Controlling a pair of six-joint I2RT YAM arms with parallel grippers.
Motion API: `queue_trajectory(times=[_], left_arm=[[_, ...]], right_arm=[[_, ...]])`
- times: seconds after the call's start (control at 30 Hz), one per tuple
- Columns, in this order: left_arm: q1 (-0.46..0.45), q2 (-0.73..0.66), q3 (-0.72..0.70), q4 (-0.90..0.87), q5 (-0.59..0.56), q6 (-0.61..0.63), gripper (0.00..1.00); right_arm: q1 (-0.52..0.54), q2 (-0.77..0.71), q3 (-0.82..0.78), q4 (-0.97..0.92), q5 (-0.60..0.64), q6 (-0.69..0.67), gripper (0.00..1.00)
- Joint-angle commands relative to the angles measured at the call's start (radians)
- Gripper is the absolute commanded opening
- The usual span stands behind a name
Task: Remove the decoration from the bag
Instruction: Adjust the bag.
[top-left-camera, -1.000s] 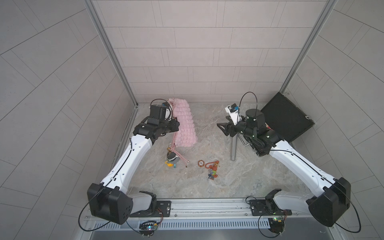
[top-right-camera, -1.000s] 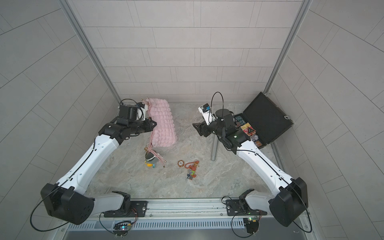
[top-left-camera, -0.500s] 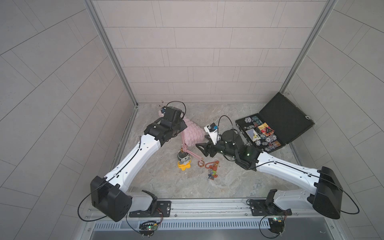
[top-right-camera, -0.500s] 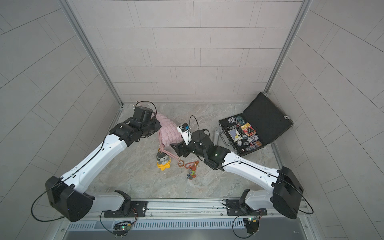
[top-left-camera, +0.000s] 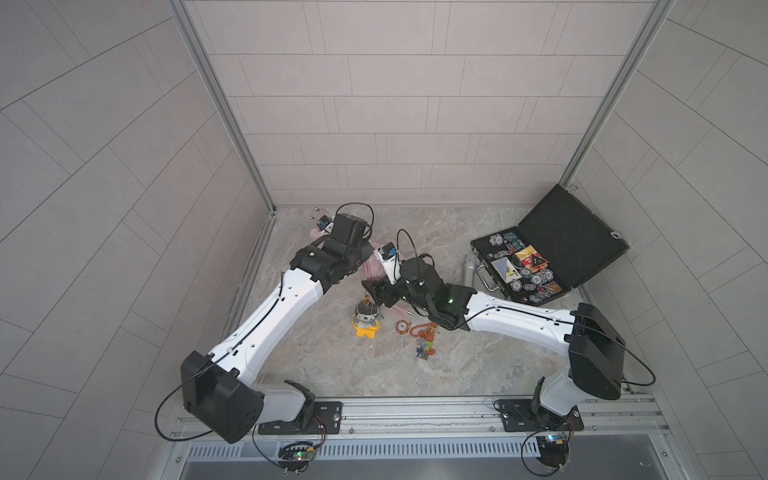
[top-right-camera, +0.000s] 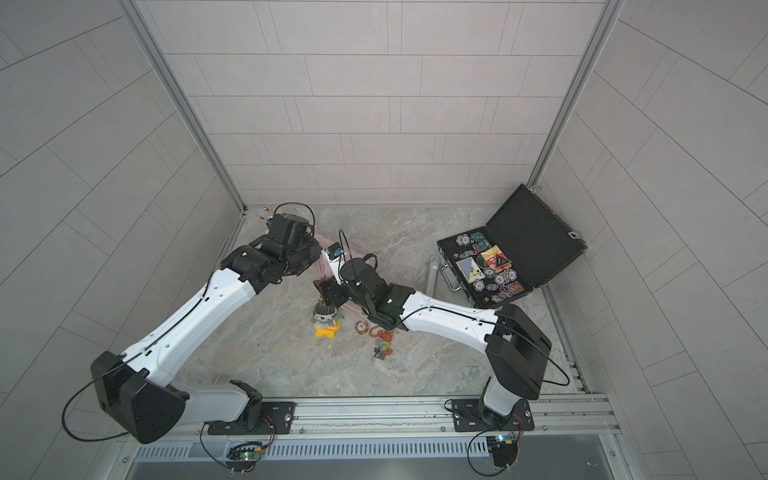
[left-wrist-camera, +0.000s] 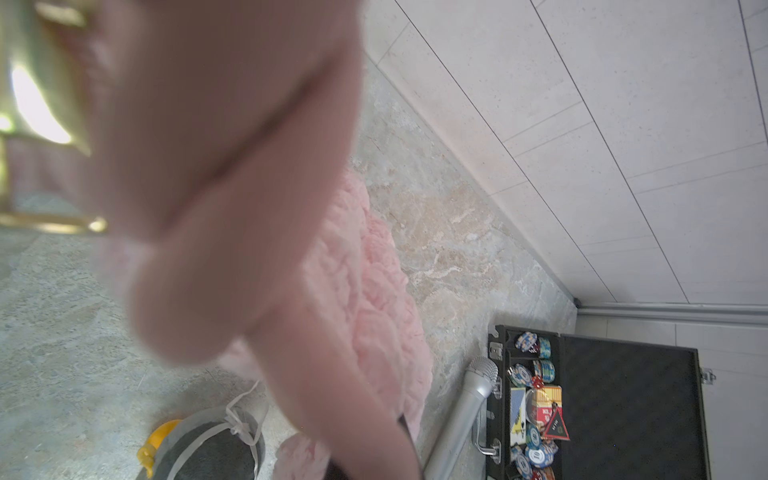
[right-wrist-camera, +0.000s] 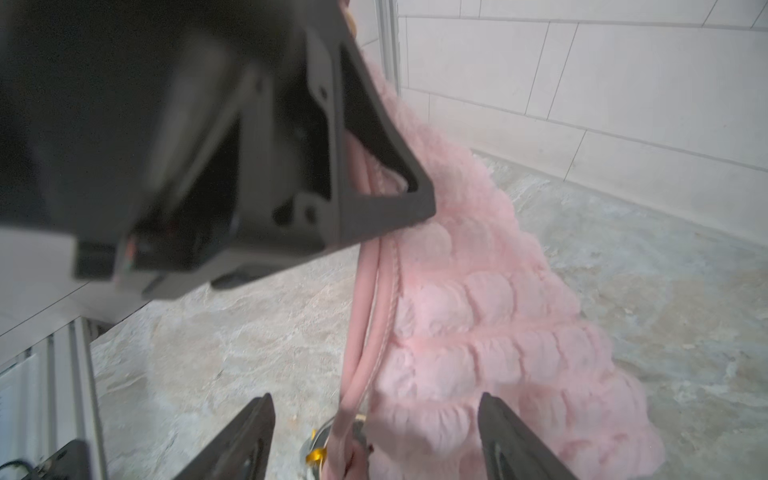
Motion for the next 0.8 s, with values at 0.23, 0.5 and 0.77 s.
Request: queue_trajectory(times=[0.23,0.5,0.77], left_arm=[[-0.008,-0.065,-0.024,0.009,0.059,-0.119,0.0],[-0.006,-0.091,-0.019,0.02,0.051,-0.137,0.0],[-0.006,-0.095,-0.014,0.027,0.09,-0.14,0.0]], right_arm=[[-0.019,0.122,0.118,-0.095,0.134,-0.098,0.75],[-0.027,0.062,0.013,-0.061,0.106,-0.077,0.67],[-0.033,0.016,-0.046,-0.036,0.135,-0.049,0.48]])
